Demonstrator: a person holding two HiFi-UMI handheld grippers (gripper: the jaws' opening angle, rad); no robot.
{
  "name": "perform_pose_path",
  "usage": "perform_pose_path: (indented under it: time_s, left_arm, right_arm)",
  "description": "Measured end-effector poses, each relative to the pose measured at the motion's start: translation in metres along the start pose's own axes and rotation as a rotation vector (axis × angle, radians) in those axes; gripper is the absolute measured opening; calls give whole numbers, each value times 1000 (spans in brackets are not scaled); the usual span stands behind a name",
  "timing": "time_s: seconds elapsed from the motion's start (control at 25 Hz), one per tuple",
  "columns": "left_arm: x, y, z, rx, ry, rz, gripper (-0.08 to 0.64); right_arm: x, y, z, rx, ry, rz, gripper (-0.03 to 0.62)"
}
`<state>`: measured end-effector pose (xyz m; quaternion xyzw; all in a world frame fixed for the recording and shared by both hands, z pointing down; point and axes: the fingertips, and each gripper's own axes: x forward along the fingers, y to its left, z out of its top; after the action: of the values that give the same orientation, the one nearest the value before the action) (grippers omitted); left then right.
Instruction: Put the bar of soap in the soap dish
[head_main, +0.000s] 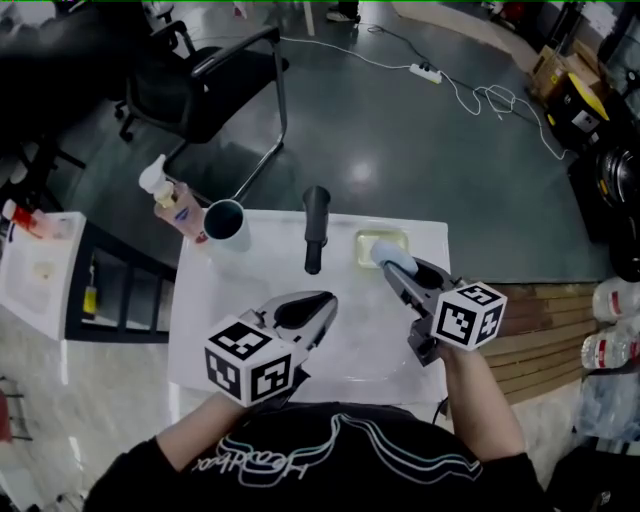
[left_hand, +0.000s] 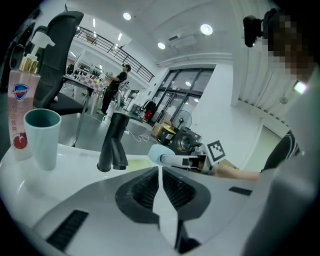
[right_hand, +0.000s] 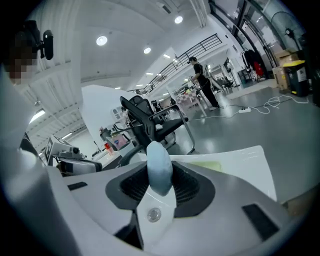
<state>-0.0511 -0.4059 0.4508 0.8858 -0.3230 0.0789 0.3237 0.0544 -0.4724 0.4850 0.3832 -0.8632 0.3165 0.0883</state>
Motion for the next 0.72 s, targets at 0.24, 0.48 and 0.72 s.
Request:
perform_pose_path:
  time_s: [0.24, 0.48, 0.72]
  left_arm:
    - [10, 18, -10, -22, 29, 22, 41]
    - [13, 28, -23, -44, 47, 39, 41]
    - [12, 32, -28, -53, 49, 55, 41]
  right_arm:
    - [31, -30, -16, 8, 116, -14, 144]
    - [46, -47, -27, 5, 172, -23, 144]
    - [56, -62, -31, 27, 216, -37, 146]
